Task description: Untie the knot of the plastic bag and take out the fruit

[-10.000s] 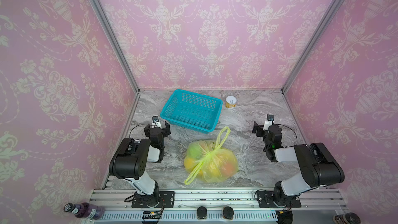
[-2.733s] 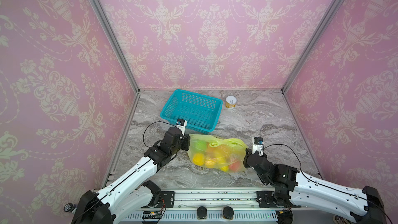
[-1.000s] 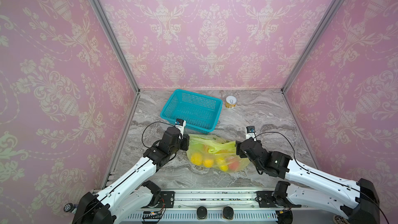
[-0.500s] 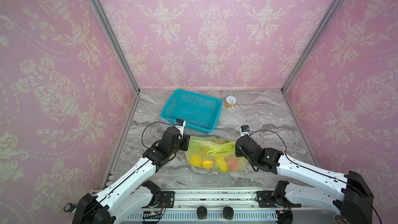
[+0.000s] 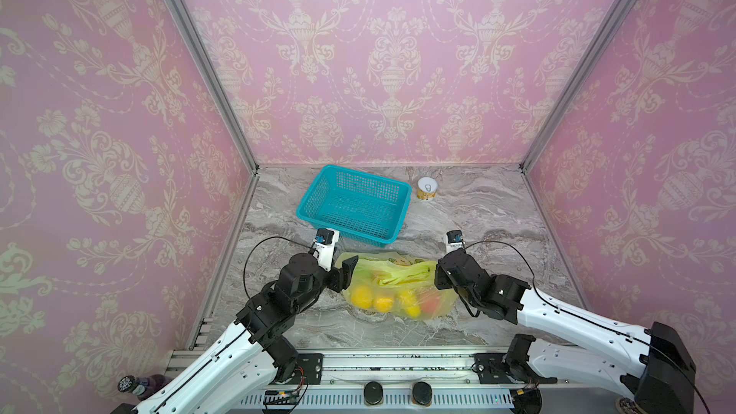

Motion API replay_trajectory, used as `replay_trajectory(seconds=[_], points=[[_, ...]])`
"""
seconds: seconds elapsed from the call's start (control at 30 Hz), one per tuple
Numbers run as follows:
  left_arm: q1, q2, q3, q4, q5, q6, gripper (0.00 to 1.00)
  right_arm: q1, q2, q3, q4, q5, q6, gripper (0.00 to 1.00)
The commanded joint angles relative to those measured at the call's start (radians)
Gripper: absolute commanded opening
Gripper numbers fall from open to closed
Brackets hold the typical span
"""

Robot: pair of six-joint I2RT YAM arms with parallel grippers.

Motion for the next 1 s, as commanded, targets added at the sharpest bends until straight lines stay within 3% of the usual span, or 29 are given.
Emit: replay_trajectory(seconds=[0.0,0.07,0.23,0.4,0.97], points=[[-0.094,0.087,0.027,-0.003,-0.083,0.067,0.72,-0.003,-0.031,-0.03,0.035,-0.025,0.002,0.0],[-0.146,0.162,0.049,0.01,-0.122,0.085,0.73,-0.004,-0.032,-0.033,0.046,-0.035,0.003,0.0],[-0.199,0.324,0.098,0.045,-0.097,0.112,0.73,-0.002,-0.006,-0.028,0.075,-0.063,0.002,0.0],[-0.202,0.371,0.098,0.073,-0.083,0.121,0.79,-0.002,0.007,-0.029,0.092,-0.083,0.003,0.0],[-0.201,0.529,0.14,0.085,-0.068,0.143,0.84,0.062,-0.06,-0.056,0.147,-0.096,-0.035,0.0]])
